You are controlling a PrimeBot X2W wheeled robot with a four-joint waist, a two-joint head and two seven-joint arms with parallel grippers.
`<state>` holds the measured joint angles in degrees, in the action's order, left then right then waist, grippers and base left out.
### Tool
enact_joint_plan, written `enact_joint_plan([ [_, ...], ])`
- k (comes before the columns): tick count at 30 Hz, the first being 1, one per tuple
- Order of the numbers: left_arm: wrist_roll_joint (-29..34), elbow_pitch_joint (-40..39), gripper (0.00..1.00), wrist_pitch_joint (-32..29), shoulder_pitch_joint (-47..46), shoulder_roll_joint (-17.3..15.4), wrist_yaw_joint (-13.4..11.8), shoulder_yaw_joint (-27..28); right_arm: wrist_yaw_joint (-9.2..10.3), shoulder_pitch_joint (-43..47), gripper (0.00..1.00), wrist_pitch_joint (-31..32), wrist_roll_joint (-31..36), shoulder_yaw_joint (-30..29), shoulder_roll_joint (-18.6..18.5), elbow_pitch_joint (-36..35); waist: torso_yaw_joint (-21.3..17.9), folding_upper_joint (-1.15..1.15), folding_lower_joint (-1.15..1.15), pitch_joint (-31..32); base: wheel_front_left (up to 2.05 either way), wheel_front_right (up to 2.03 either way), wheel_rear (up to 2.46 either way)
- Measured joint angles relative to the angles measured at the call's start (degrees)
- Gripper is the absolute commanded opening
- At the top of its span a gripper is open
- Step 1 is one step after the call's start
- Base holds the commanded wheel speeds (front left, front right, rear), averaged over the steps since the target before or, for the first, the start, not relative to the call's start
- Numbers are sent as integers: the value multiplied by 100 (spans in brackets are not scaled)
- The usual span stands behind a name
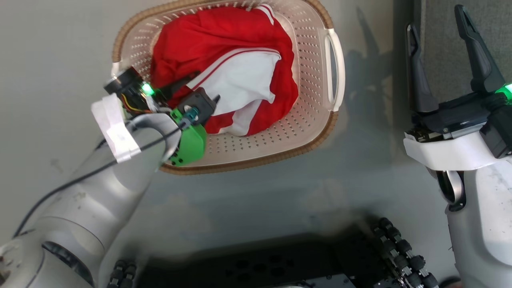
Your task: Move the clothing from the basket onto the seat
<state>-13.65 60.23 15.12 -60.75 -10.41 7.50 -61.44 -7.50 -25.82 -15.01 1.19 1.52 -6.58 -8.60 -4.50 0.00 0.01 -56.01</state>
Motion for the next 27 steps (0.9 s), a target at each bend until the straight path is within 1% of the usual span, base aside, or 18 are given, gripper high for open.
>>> enact_joint_plan([
  [5,12,68,100,3,-327,-91,-1,-130,0,-55,100,-1,-92,131,22,-69,-122,0,0,-285,0,0,0],
  [12,155,445,100,2,-520,-194,-56,-178,0,-108,100,-1,-242,356,89,-31,-283,0,0,-619,0,0,0],
  [14,196,547,100,1,-548,-221,-136,-186,0,-109,100,-1,-270,378,113,-18,-346,0,0,-681,0,0,0],
  [19,246,787,100,2,-580,-169,-247,-233,0,-105,100,0,-296,410,145,-16,-436,0,-1,-772,0,0,0],
  [26,274,1027,100,4,-628,-107,-296,-323,0,-108,100,0,-320,434,166,-4,-443,0,-1,-809,0,0,0],
  [27,280,1050,88,4,-631,-99,-296,-337,0,-109,100,-1,-320,437,166,-3,-441,0,-1,-811,0,0,0],
])
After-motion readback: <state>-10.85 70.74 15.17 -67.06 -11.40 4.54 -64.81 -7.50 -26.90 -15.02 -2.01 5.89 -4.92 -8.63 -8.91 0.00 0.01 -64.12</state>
